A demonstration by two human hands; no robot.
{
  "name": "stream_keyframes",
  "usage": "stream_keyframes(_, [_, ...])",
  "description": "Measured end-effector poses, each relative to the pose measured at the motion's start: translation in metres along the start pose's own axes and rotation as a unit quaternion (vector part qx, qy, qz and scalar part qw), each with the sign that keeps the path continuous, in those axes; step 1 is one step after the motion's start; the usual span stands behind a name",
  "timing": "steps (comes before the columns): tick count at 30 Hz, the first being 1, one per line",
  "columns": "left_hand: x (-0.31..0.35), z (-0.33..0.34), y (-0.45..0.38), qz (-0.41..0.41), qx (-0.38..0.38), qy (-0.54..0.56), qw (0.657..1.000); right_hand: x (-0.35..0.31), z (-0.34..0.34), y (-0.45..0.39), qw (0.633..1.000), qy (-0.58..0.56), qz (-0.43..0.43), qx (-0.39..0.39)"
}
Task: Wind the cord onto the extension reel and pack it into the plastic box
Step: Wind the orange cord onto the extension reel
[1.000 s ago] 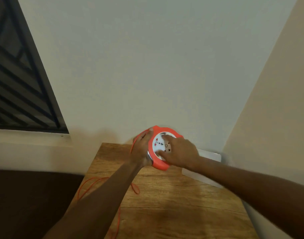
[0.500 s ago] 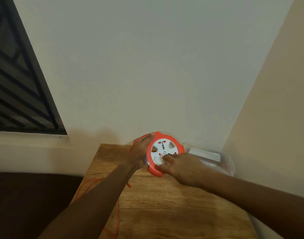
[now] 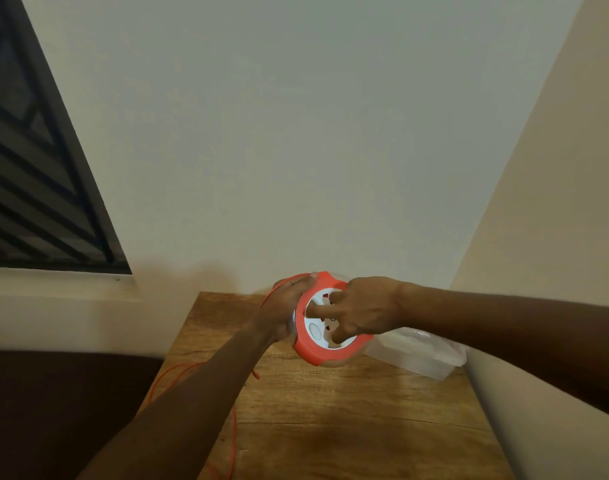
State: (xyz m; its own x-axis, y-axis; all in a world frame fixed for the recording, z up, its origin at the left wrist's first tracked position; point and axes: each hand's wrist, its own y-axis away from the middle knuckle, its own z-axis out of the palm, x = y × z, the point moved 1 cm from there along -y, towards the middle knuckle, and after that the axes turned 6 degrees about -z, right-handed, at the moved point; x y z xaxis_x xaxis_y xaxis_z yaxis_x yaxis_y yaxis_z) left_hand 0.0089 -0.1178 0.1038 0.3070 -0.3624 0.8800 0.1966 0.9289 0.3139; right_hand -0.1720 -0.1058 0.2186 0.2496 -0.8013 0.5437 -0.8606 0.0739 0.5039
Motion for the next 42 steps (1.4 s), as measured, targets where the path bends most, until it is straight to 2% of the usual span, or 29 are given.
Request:
stream_keyframes(9, [0.002, 0.0, 0.003, -0.009, -0.004, -0.015, 1.0, -0.006, -0.002, -0.014, 0.999, 0.0, -0.003, -0.046])
stream_keyframes(16, [0.003, 0.0, 0.004, 0.001, -0.03, -0.038, 0.999, -0.004, 0.001, -0.021, 0.994, 0.084, -0.075, -0.001])
stream_keyframes(18, [0.003, 0.002, 0.003, 0.017, -0.023, -0.036, 0.999, -0.005, 0.01, -0.02, 0.997, 0.058, -0.033, 0.037])
stream_keyframes(19, [0.003, 0.003, 0.003, 0.029, -0.018, -0.019, 0.999, -0.006, 0.016, -0.019, 0.998, 0.017, 0.015, 0.055])
stream_keyframes(21, [0.003, 0.004, 0.003, 0.061, -0.006, 0.037, 0.997, -0.009, 0.026, -0.02, 0.973, -0.108, 0.178, 0.104])
stream_keyframes(22, [0.005, 0.006, 0.002, 0.082, 0.003, 0.063, 0.995, -0.011, 0.03, -0.023, 0.935, -0.177, 0.28, 0.126])
stream_keyframes(23, [0.006, 0.009, 0.002, 0.103, 0.016, 0.082, 0.991, -0.015, 0.032, -0.028, 0.876, -0.258, 0.38, 0.146])
stream_keyframes(24, [0.007, 0.012, 0.002, 0.121, 0.031, 0.097, 0.987, -0.02, 0.033, -0.034, 0.788, -0.36, 0.466, 0.178])
stream_keyframes(25, [0.008, 0.014, 0.003, 0.131, 0.048, 0.101, 0.985, -0.025, 0.033, -0.041, 0.678, -0.463, 0.525, 0.225])
stream_keyframes(26, [0.007, 0.015, 0.004, 0.134, 0.064, 0.096, 0.984, -0.031, 0.032, -0.048, 0.563, -0.547, 0.558, 0.271])
stream_keyframes(27, [0.006, 0.015, 0.006, 0.132, 0.078, 0.084, 0.985, -0.035, 0.031, -0.053, 0.464, -0.608, 0.57, 0.3])
stream_keyframes(28, [0.004, 0.014, 0.006, 0.13, 0.089, 0.069, 0.985, -0.04, 0.03, -0.058, 0.393, -0.655, 0.565, 0.313])
stream_keyframes(29, [0.002, 0.011, 0.007, 0.13, 0.098, 0.055, 0.985, -0.045, 0.031, -0.063, 0.348, -0.687, 0.553, 0.318])
stream_keyframes(30, [0.001, 0.009, 0.007, 0.132, 0.104, 0.045, 0.985, -0.052, 0.03, -0.066, 0.326, -0.706, 0.541, 0.321])
stream_keyframes(31, [0.0, 0.007, 0.007, 0.135, 0.11, 0.041, 0.984, -0.058, 0.028, -0.066, 0.33, -0.711, 0.531, 0.323])
stream_keyframes(32, [0.0, 0.006, 0.008, 0.135, 0.116, 0.046, 0.983, -0.061, 0.026, -0.064, 0.365, -0.702, 0.524, 0.317])
stream_keyframes(33, [-0.001, 0.005, 0.008, 0.133, 0.122, 0.05, 0.982, -0.065, 0.024, -0.059, 0.431, -0.676, 0.515, 0.303])
stream_keyframes(34, [-0.001, 0.004, 0.008, 0.128, 0.127, 0.05, 0.982, -0.067, 0.021, -0.052, 0.535, -0.62, 0.5, 0.282])
stream_keyframes(36, [0.0, 0.002, 0.007, 0.116, 0.122, 0.047, 0.985, -0.066, 0.021, -0.037, 0.789, -0.384, 0.412, 0.244])
stream_keyframes(37, [0.001, 0.0, 0.006, 0.111, 0.112, 0.05, 0.986, -0.063, 0.022, -0.028, 0.879, -0.264, 0.333, 0.216])
stream_keyframes(38, [0.002, -0.001, 0.005, 0.105, 0.102, 0.051, 0.988, -0.057, 0.023, -0.02, 0.934, -0.179, 0.255, 0.172])
stream_keyframes(39, [0.002, -0.002, 0.005, 0.098, 0.092, 0.049, 0.99, -0.049, 0.026, -0.012, 0.963, -0.129, 0.198, 0.129])
stream_keyframes(42, [0.003, -0.003, 0.003, 0.084, 0.062, 0.03, 0.994, -0.024, 0.024, 0.001, 0.985, -0.104, 0.122, 0.072])
